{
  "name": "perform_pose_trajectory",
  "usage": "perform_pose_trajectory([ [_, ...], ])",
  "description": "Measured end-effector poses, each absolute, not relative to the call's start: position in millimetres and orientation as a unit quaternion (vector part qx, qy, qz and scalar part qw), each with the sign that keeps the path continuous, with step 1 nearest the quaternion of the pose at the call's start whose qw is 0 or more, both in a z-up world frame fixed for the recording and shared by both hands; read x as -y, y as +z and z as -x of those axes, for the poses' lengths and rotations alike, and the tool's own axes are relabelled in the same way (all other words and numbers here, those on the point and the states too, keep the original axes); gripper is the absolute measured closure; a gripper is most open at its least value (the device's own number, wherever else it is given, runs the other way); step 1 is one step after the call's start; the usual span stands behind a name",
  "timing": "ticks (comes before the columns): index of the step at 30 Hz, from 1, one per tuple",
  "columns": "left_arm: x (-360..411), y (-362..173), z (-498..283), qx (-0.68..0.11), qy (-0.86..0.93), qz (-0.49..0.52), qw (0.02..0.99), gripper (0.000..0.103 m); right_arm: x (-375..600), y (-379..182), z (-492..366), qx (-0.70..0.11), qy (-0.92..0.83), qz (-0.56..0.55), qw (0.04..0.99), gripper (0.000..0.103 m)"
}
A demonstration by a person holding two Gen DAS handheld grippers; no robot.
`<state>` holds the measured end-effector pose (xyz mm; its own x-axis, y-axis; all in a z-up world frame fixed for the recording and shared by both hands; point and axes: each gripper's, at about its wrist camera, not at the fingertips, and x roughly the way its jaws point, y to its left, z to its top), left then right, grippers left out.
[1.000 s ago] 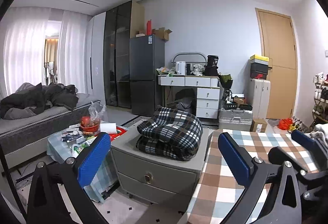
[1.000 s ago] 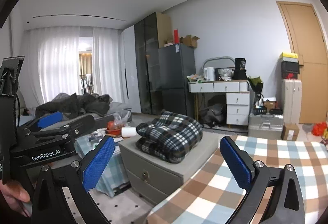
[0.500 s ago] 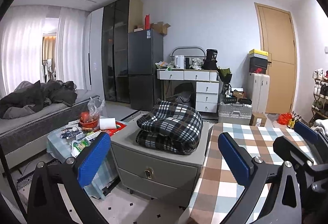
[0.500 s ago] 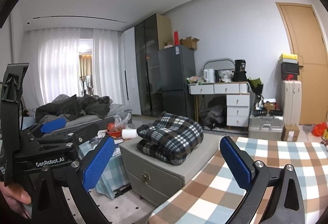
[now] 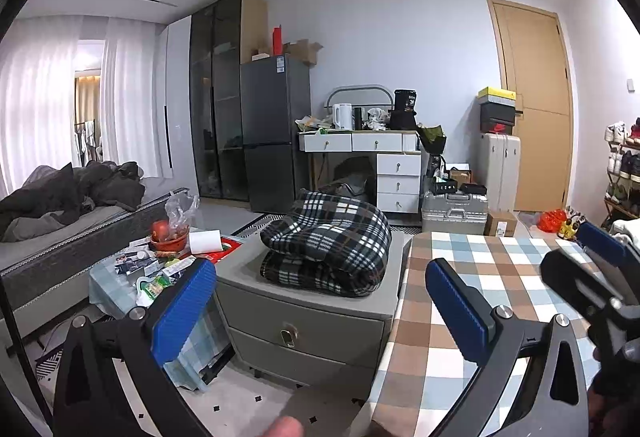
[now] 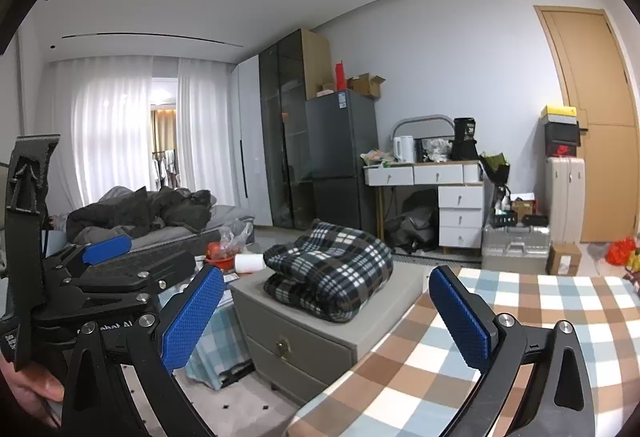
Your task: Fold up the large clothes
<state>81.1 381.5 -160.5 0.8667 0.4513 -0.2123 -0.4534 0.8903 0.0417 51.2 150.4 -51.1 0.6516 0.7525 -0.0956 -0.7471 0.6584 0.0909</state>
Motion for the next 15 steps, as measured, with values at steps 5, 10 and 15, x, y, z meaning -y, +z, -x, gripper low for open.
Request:
perform_pose_trajectory([
  [5,-383.5,-158.8,-79.4,-0.108,0.239,0.006,0.965,0.001,-146.4,-50.4,-48.0,-0.057,0.413,-0.029,0.908,0.0],
  [10,-387.5,-157.1,-84.3,-0.115,0.245,0.013,0.963,0.001,-144.6,-51.1,-44.8,-0.051,0.412,-0.024,0.909,0.0],
  [15,-389.7,-156.3,-85.0,-0.121,0.238,0.017,0.964,0.001,-140.8,-49.3,-44.8,-0.047,0.41,-0.03,0.911,0.0],
])
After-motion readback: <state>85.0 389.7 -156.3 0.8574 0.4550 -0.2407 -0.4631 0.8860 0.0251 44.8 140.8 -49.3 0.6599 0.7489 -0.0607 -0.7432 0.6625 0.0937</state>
